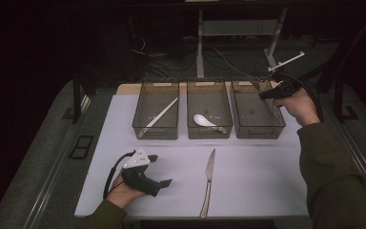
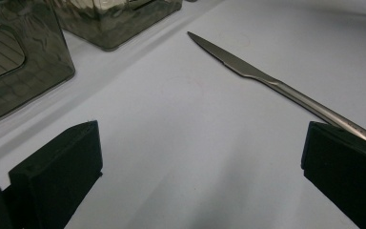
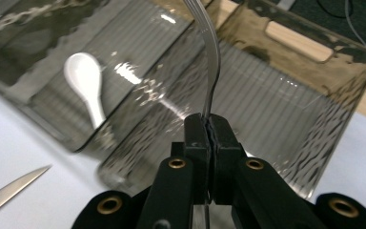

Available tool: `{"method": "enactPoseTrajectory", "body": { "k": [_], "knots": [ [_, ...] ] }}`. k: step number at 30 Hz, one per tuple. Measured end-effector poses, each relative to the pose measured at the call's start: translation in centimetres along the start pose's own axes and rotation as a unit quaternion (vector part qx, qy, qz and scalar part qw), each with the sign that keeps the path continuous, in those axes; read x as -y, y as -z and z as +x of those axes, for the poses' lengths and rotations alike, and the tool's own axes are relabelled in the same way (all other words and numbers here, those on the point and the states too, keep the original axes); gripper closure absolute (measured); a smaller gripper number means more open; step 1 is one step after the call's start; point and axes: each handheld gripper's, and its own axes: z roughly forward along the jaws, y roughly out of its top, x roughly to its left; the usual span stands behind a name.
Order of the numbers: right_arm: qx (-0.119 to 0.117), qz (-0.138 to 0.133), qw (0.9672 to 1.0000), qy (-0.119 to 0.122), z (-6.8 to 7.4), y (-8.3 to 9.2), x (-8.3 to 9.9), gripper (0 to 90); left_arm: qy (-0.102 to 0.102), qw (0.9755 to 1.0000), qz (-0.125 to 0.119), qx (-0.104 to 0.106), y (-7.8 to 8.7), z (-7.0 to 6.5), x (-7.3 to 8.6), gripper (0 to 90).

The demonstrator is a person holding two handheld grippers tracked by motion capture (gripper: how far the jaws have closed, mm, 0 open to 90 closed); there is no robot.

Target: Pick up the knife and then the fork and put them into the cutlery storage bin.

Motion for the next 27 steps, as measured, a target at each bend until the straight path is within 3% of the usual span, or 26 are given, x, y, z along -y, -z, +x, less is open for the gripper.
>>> {"method": "enactPoseTrajectory", "body": {
  "k": [4,11,21,27],
  "knots": [
    [0.001,0.01,0.9999,-0.013,-1.0,-1.8,-0.3,87.7,0.003,1.0,-0.002,0.002,-0.1,0.0,0.0,0.0],
    [0.008,0.058,0.9978,-0.03,-1.9,-5.4,0.4,87.7,0.003,1.0,-0.002,0.003,0.1,0.1,0.1,0.0],
    [0.008,0.112,0.9925,-0.047,-2.6,-8.7,2.0,87.6,0.001,1.0,0.0,0.004,0.1,0.0,0.1,0.0],
    [0.007,0.123,0.9913,-0.047,-2.6,-9.7,2.4,87.2,0.0,1.0,0.002,0.005,0.0,0.0,0.1,0.0]
  ]
}}
